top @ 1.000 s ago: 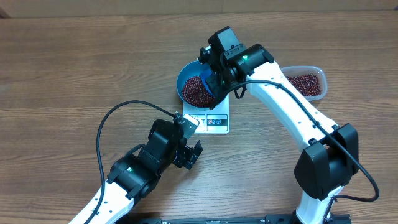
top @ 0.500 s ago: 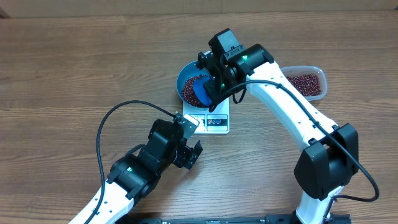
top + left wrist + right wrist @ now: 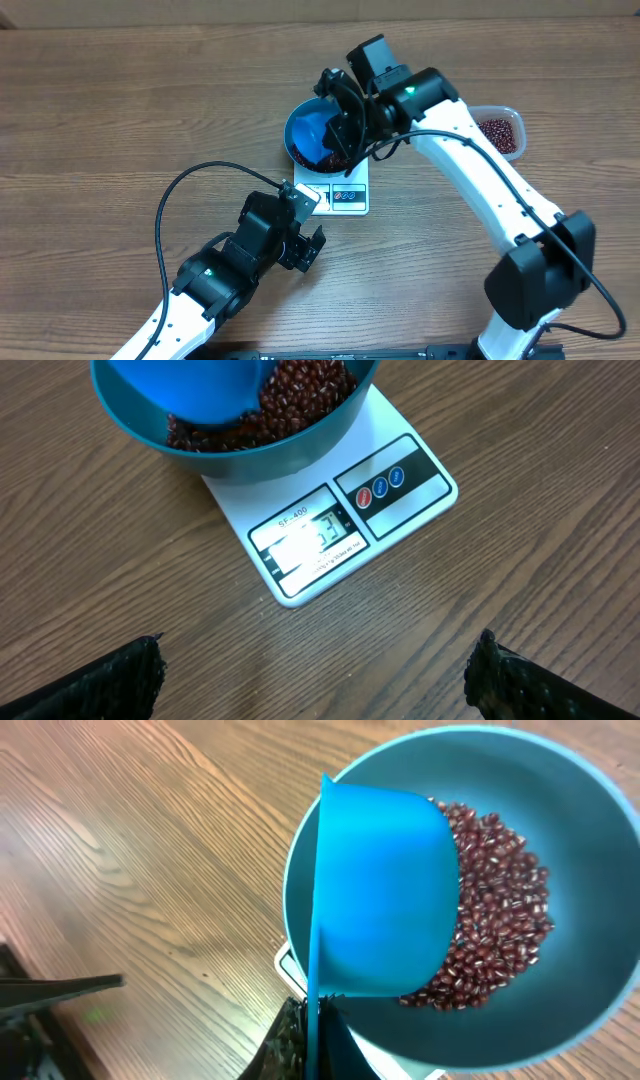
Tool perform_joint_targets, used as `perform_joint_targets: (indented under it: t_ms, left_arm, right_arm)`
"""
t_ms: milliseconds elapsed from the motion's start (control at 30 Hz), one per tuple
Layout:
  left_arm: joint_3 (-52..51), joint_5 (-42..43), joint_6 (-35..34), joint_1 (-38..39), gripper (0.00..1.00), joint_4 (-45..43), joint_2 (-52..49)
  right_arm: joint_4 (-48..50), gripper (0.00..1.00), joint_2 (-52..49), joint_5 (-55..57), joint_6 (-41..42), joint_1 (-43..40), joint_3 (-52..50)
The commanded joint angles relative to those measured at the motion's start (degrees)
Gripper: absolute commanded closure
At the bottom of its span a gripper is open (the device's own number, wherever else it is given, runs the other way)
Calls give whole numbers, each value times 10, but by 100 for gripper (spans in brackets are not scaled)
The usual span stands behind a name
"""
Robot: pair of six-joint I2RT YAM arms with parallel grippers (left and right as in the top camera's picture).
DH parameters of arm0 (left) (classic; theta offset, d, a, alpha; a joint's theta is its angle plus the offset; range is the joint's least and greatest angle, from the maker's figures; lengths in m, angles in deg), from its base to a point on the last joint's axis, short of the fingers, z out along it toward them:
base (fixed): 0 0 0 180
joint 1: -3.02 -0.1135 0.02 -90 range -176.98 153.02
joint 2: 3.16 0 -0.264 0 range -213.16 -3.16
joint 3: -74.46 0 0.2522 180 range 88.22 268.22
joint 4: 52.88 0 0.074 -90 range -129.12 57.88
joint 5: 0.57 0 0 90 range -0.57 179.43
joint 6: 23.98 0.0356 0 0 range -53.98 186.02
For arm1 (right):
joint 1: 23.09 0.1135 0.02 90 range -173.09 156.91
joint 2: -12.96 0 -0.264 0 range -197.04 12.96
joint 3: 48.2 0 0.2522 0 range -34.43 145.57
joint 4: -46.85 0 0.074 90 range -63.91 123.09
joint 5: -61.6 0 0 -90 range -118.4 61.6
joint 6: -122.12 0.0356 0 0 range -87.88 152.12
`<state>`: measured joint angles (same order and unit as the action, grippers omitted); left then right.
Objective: Scoop item into bowl and weigh 150g on scale
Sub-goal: 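Carry the filled scoop over the teal bowl and tip beans in, then lower the blue scoop into the teal bowl and shake out beans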
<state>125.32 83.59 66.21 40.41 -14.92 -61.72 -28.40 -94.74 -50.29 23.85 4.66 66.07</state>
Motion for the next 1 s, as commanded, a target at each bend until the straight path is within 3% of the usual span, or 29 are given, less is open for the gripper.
perform_joint_targets:
  t_ms: [0,367,600,967]
  left_arm:
    - [-4,-5,-2,-2,0,0,-3]
    - [-4,-5,-2,-2,1,0,-3]
    - [-4,-5,-2,-2,0,0,-3]
    - [-4,-5,-2,-2,0,0,-3]
  right_arm:
    - [3,96,36,-14,22,-16,16]
    - [9,96,54,-12,21,-39,16]
    - [8,96,52,99,20,-39,14]
    - [37,96,47,122,11,-37,-40]
